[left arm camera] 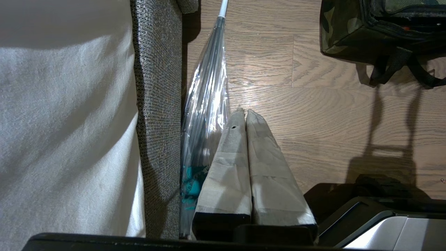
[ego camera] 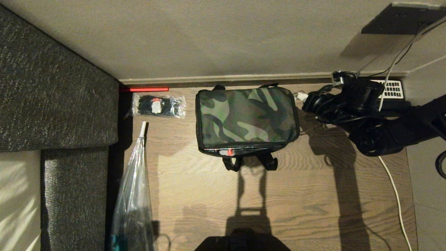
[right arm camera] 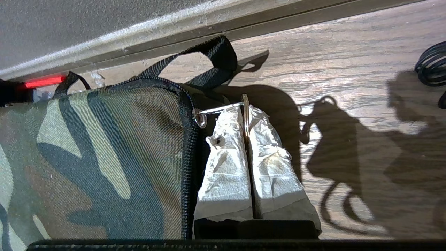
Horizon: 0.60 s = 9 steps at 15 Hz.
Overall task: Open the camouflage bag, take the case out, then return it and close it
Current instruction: Open the top of the storage box
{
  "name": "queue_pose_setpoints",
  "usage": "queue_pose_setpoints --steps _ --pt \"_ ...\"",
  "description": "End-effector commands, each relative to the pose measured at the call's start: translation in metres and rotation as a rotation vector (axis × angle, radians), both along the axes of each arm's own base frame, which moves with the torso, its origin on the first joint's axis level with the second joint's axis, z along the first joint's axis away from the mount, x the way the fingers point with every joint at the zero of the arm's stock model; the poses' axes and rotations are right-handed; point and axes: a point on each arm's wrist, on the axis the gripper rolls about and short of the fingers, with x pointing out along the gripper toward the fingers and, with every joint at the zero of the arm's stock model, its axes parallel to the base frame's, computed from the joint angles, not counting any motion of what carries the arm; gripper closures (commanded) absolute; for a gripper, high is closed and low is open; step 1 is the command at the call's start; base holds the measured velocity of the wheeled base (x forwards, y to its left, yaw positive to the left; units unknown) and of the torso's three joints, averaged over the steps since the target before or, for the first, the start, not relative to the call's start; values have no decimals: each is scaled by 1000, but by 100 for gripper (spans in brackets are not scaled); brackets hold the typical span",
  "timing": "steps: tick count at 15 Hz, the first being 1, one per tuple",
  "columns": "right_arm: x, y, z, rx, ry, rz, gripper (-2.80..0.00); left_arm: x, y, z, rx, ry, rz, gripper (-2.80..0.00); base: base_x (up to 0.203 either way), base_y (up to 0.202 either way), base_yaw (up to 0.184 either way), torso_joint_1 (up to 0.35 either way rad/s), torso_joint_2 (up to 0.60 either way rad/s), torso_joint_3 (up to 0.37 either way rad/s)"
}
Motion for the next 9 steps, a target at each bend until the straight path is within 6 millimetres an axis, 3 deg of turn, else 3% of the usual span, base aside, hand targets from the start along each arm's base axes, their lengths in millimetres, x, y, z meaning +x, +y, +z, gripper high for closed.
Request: queue_pose_setpoints --steps 1,3,4,5,9 --pt "1 0 -1 1 -5 3 0 0 0 0 -1 -1 1 0 0 0 0 0 0 0" --pt "1 0 -1 2 -7 1 0 0 0 0 0 -1 1 0 0 0 0 0 0 0" --pt "1 0 -1 2 -9 1 -60 0 0 0 -1 -1 1 0 0 0 0 0 0 0" --pt "1 0 -1 2 -11 1 -280 0 0 0 0 -2 1 0 0 0 0 0 0 0" --pt "-1 -6 -1 1 -24 -18 -280 0 0 0 -1 -2 1 0 0 0 0 0 0 0"
